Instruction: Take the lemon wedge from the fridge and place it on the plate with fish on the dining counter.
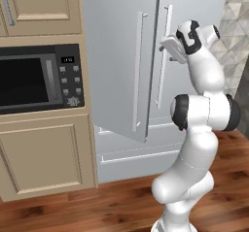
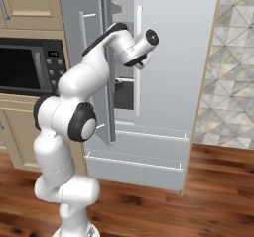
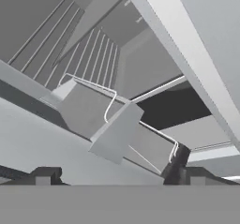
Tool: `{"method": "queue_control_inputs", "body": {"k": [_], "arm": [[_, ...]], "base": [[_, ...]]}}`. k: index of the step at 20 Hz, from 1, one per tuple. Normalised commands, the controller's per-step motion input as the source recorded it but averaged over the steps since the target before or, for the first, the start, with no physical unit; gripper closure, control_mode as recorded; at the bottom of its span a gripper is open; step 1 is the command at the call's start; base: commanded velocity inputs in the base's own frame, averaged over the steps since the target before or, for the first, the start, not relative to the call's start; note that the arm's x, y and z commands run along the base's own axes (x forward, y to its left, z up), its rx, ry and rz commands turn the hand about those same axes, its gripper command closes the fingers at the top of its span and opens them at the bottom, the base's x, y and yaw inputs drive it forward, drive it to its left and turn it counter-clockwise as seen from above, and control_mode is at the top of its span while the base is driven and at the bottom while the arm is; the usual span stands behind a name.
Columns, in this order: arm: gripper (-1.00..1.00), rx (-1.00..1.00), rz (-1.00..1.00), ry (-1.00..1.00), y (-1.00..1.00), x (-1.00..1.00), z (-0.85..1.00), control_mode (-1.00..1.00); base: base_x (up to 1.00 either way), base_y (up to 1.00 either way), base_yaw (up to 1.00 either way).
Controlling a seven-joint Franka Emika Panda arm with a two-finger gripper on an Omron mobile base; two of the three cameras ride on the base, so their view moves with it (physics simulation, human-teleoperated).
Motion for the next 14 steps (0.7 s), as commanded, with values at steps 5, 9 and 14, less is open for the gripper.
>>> {"method": "queue_control_inputs", "body": {"k": [5,9,14], "arm": [[-1.00,0.00,0.00,0.00,0.61,0.09,0.00,-1.00],[-1.00,0.00,0.00,0.00,0.71,0.00,0.00,-1.00],[-1.00,0.00,0.00,0.00,0.75,0.00,0.00,-1.00]], "base": [[0.00,0.00,0.00],[0.00,0.00,0.00],[0.00,0.00,0.00]]}}
